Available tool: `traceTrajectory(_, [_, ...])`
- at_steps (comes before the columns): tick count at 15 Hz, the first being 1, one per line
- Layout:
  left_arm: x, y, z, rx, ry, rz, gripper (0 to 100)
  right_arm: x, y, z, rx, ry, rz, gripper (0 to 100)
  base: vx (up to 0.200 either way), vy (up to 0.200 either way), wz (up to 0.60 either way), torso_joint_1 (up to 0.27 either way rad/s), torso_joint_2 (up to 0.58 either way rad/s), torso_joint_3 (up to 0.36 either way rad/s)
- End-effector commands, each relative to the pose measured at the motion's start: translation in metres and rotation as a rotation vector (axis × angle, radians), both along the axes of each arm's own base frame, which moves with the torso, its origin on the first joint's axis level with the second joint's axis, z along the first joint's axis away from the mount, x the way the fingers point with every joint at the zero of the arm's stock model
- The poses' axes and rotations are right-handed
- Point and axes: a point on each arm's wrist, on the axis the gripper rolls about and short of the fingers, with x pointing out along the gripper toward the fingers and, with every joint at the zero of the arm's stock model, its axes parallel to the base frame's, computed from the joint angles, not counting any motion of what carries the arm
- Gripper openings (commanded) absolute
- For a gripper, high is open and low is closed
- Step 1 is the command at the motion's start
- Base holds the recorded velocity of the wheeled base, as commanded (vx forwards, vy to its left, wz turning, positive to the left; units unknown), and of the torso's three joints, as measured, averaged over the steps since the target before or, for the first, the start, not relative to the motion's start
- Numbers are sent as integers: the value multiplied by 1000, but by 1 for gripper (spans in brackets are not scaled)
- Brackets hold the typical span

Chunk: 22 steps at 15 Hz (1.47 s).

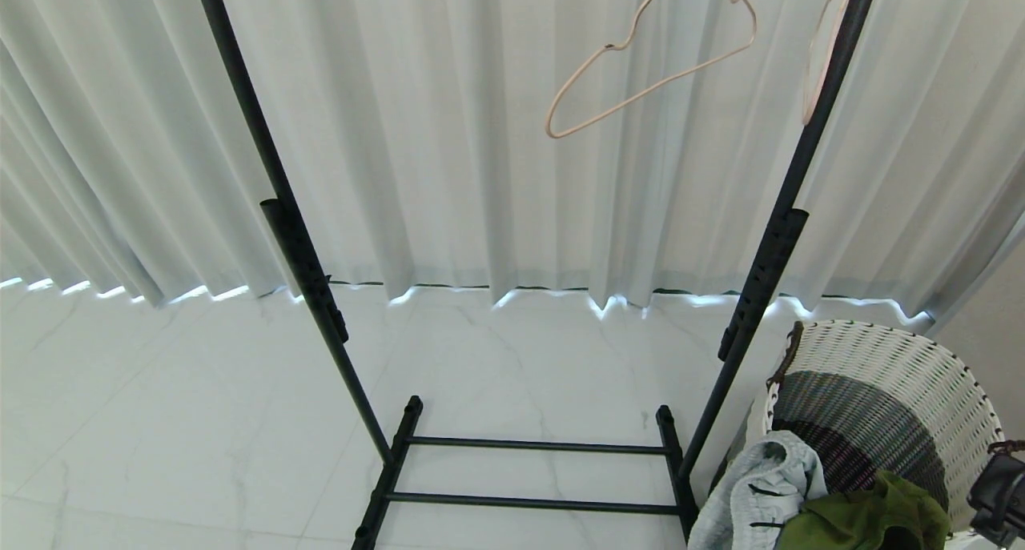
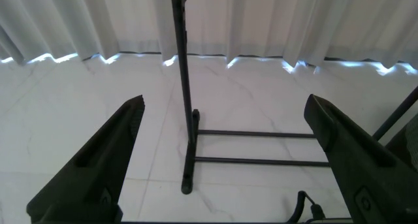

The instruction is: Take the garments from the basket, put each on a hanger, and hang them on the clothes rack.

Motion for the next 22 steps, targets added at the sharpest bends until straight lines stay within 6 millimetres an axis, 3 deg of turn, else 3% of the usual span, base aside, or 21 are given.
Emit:
traceTrajectory(1, [0,0,0,0,0,-1,100,10,-1,-30,-5,139,3,100,0,0,0,0,0,0])
traceTrajectory(9, [0,0,0,0,2,1,100,49,-2,-39,4,88,-2,100,0,0,0,0,0,0])
traceTrajectory(22, [0,0,0,0,0,1,100,73,-8,-45,24,28,-72,100,0,0,0,0,0,0])
